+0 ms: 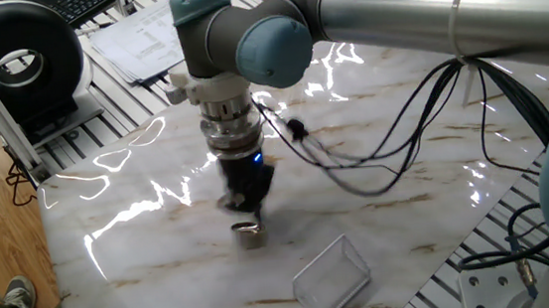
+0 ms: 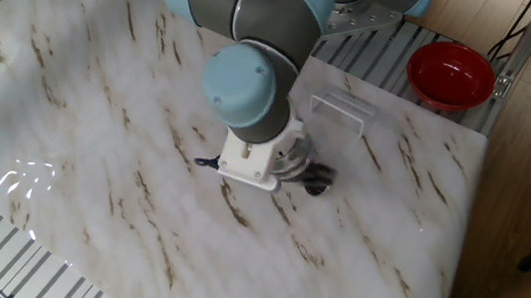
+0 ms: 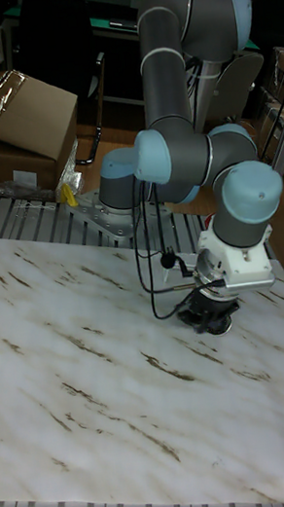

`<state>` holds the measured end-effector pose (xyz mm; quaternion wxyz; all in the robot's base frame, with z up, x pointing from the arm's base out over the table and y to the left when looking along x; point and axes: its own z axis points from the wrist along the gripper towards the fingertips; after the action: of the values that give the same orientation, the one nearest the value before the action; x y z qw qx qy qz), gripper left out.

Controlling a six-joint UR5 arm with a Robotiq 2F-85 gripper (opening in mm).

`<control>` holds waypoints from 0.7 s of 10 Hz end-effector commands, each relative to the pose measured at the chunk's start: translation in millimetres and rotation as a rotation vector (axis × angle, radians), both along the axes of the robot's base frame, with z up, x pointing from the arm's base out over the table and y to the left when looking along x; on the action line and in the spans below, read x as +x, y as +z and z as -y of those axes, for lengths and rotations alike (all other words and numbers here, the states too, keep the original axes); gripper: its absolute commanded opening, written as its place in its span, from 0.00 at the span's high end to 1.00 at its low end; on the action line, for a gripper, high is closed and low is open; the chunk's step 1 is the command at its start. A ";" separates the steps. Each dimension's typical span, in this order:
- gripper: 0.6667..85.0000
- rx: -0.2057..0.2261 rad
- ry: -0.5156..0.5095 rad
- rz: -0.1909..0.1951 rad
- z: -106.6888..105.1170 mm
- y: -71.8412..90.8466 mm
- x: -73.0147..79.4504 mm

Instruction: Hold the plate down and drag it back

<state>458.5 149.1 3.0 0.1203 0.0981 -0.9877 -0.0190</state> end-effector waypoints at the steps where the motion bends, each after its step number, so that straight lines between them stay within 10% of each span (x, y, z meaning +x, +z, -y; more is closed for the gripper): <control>1: 0.99 -0.132 0.083 0.023 28.8 19.8 18.3; 4: 0.99 -0.056 -0.023 -0.085 8.5 34.9 -9.8; 7: 0.99 0.093 -0.216 -0.102 -58.9 47.0 -35.7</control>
<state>441.5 161.7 35.8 0.1544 0.0585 -0.9860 -0.0219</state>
